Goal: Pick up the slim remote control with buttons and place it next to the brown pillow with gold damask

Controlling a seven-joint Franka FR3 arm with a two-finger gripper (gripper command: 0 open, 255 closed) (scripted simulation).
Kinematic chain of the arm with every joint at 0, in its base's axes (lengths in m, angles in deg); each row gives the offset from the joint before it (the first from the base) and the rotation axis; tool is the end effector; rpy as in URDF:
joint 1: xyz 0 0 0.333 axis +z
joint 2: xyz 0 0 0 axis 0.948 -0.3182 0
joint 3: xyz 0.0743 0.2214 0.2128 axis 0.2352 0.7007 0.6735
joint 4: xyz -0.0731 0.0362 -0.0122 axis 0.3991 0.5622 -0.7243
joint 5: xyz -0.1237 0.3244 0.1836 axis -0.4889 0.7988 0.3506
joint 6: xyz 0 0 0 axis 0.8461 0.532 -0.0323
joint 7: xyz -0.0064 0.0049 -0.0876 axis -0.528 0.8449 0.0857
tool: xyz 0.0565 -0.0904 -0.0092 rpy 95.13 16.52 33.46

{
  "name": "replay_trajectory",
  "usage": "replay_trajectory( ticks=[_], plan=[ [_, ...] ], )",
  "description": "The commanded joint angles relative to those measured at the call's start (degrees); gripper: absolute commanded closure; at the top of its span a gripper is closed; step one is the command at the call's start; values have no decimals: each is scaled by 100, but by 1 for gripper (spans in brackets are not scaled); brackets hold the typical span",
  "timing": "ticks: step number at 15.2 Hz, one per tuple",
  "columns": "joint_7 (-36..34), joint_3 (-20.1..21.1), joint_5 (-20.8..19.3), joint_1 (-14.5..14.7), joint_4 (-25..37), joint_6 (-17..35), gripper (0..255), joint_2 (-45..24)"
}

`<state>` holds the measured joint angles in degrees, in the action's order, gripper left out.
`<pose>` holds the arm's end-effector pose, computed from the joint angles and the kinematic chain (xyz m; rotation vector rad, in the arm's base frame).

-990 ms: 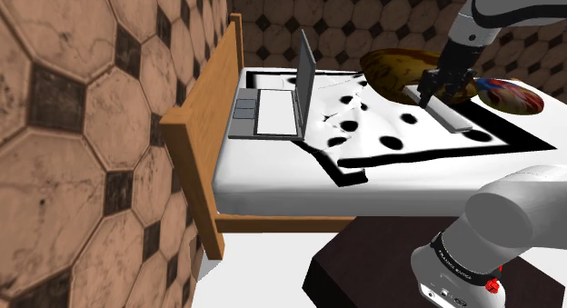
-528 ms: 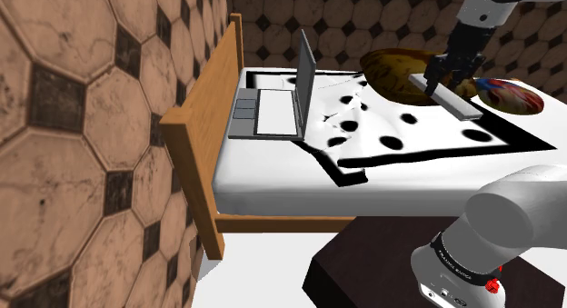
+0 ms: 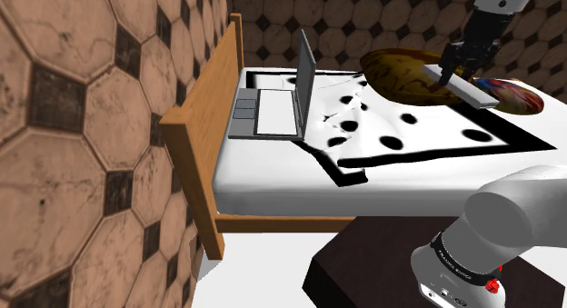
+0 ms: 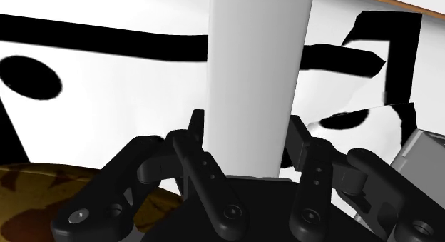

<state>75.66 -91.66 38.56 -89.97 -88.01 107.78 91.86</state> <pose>0.2532 -0.2008 0.5798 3.0341 -0.7387 0.0073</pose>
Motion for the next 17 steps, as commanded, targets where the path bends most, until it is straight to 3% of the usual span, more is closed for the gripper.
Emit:
replay_trajectory(
  ticks=[1, 9, 16, 17],
  plan=[
    [275, -258, -147, -63, 151, 47, 255, -161],
    [1384, -1325, -507, -177, 968, 307, 255, -1055],
    [2478, -2351, -388, -103, 2011, 522, 255, -2174],
    [2472, -2360, -397, -109, 1929, 597, 255, -2166]
  ],
)
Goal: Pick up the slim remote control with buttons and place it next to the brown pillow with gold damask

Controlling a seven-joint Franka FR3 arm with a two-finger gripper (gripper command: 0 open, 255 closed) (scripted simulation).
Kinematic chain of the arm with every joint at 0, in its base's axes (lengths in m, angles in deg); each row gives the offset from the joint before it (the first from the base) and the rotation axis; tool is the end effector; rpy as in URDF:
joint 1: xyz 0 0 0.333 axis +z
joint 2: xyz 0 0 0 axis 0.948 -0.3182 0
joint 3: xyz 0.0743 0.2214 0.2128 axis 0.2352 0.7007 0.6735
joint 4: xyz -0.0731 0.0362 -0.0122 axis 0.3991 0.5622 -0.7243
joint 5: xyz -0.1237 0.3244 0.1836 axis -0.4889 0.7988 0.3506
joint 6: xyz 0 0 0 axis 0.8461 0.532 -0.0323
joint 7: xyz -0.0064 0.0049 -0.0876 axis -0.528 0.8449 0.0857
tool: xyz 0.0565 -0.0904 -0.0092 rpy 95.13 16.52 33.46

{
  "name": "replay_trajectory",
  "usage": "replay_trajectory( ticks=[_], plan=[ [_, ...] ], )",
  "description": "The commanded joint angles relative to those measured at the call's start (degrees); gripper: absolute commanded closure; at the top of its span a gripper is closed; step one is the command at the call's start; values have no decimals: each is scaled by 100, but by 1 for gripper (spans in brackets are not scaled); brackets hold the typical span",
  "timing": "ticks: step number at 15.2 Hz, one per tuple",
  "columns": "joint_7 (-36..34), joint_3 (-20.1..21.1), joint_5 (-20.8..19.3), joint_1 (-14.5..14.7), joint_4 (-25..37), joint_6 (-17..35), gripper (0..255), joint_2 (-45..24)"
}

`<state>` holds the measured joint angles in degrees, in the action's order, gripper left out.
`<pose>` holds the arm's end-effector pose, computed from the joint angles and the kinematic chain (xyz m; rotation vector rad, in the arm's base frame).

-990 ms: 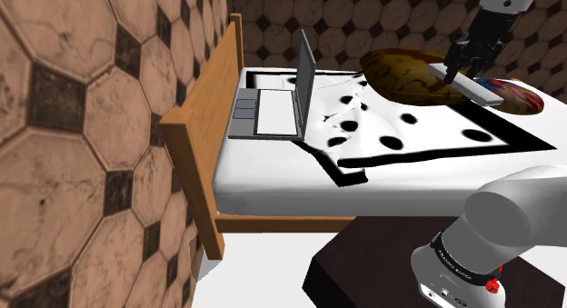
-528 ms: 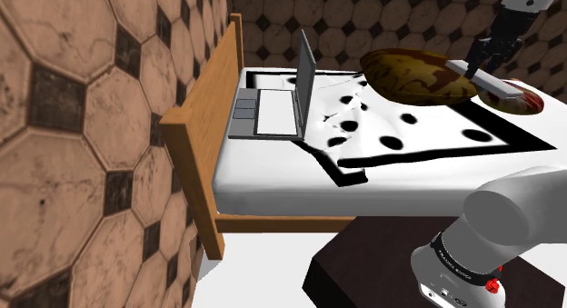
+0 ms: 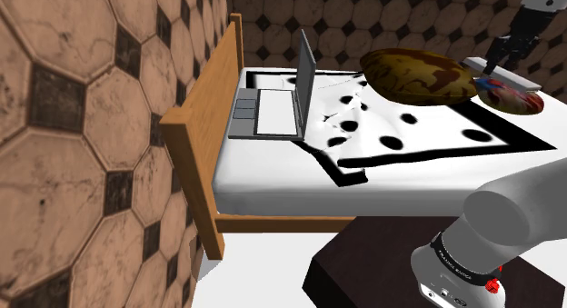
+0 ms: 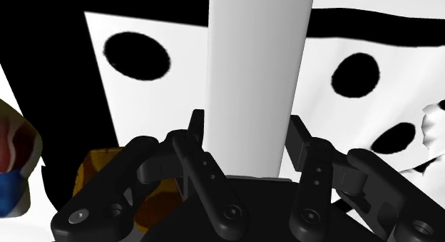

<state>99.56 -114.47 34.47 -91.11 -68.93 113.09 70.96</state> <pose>0.2049 -0.4141 0.5793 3.0342 -0.7397 0.0069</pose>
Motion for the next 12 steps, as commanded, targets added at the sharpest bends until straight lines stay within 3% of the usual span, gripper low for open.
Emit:
replay_trajectory(
  ticks=[1, 12],
  plan=[
    [76, -88, 2, -2, -60, 141, 255, -70],
    [39, -237, -80, -47, -876, 982, 255, -93]
  ],
)
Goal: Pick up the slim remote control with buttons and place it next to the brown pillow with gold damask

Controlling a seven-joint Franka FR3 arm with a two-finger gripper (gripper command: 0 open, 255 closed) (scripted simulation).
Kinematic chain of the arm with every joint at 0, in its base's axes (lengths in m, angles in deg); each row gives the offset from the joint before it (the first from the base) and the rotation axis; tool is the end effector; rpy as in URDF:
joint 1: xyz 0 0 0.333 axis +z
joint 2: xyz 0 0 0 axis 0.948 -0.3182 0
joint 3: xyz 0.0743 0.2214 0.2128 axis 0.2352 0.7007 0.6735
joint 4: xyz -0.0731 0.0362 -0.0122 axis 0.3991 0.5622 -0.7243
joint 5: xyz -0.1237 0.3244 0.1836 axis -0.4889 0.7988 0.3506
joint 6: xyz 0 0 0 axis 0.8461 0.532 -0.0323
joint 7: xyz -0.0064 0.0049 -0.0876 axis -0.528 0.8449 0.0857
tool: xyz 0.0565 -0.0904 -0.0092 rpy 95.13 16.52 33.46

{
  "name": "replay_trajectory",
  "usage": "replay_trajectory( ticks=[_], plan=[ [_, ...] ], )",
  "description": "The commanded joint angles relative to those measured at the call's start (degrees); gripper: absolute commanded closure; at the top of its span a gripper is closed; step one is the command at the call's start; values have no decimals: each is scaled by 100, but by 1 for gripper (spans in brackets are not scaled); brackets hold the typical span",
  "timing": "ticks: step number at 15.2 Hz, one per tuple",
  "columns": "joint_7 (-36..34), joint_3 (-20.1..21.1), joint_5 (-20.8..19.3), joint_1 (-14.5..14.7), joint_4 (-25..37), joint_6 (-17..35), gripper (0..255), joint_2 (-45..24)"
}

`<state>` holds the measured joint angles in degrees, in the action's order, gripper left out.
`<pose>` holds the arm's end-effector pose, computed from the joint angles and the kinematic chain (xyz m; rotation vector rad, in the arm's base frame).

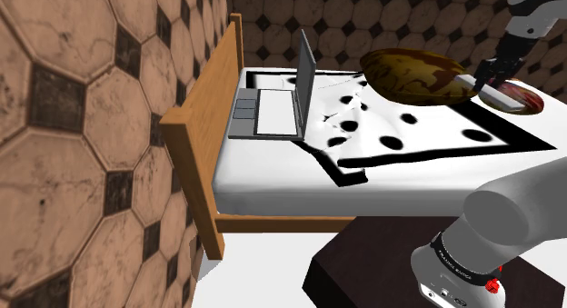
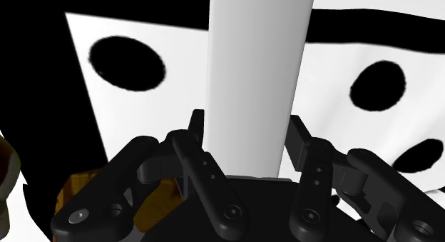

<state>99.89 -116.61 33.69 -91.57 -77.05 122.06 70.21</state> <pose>0.2032 -0.4196 0.5179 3.0337 -0.7376 0.0059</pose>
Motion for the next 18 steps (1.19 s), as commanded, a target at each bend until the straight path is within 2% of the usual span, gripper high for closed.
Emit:
replay_trajectory(
  ticks=[1, 18],
  plan=[
    [5, -39, -6, -3, -131, 164, 255, -29],
    [94, -406, 27, 31, -1108, 1553, 255, -471]
  ],
)
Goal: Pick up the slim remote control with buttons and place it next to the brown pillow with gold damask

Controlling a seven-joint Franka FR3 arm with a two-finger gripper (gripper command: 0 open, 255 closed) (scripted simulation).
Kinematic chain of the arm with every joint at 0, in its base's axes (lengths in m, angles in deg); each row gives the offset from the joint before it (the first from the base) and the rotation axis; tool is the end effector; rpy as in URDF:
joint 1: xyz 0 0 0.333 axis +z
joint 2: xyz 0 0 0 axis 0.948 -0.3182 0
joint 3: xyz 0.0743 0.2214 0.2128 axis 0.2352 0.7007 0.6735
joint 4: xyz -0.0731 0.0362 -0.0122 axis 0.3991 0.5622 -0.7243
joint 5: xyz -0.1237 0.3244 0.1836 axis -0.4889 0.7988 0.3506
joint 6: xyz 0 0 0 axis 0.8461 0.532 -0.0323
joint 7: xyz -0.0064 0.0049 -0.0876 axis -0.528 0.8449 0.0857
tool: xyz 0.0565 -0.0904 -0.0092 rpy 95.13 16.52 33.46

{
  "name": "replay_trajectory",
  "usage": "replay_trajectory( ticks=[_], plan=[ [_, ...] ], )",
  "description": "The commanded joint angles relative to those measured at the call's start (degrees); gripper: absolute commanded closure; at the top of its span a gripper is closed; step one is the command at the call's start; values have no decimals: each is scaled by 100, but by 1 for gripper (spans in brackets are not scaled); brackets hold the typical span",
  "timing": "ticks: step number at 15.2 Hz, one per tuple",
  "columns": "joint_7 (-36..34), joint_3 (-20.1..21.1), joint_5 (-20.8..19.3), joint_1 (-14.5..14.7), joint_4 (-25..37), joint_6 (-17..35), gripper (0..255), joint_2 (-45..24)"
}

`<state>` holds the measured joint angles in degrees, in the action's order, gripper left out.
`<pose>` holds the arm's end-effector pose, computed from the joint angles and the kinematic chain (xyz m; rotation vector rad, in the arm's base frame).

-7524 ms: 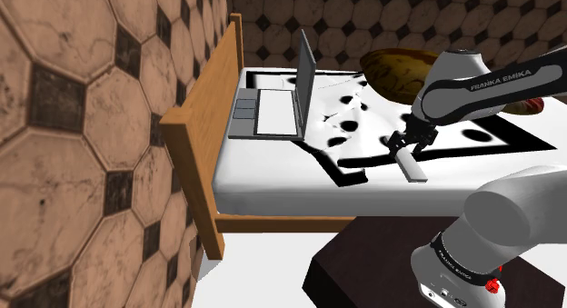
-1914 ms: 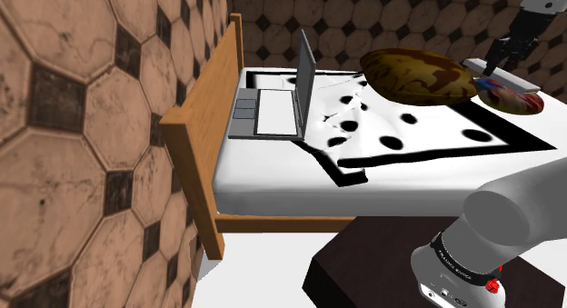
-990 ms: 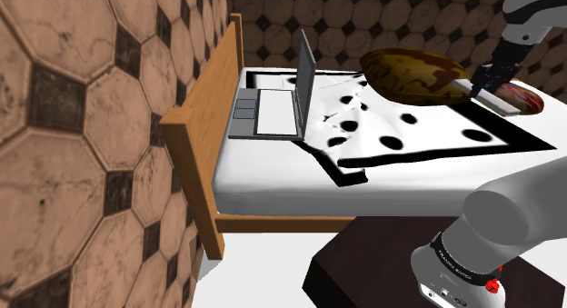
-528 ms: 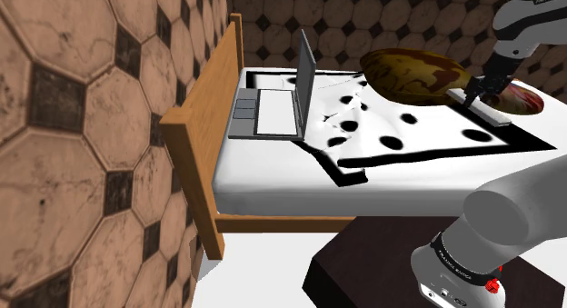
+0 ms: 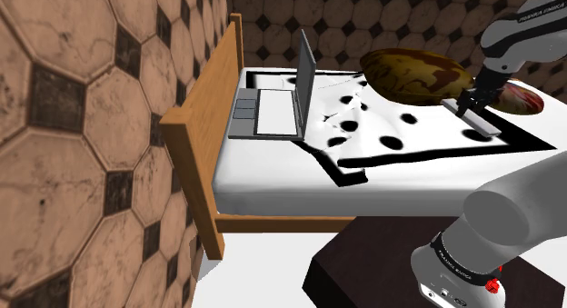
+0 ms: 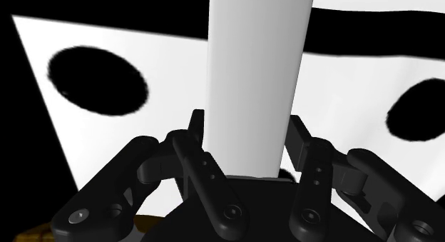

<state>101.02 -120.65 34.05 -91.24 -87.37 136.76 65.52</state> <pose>0.2031 -0.4221 0.4223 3.0341 -0.7372 0.0052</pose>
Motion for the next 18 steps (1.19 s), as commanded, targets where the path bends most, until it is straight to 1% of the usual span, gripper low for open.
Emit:
replay_trajectory(
  ticks=[1, 9, 16, 18],
  plan=[
    [-6, -27, 3, 5, -123, 167, 255, -45],
    [150, -246, 176, 92, -463, 872, 255, -457],
    [405, -449, 504, 215, -704, 1522, 255, -949],
    [405, -446, 504, 213, -704, 1522, 255, -949]
  ],
)
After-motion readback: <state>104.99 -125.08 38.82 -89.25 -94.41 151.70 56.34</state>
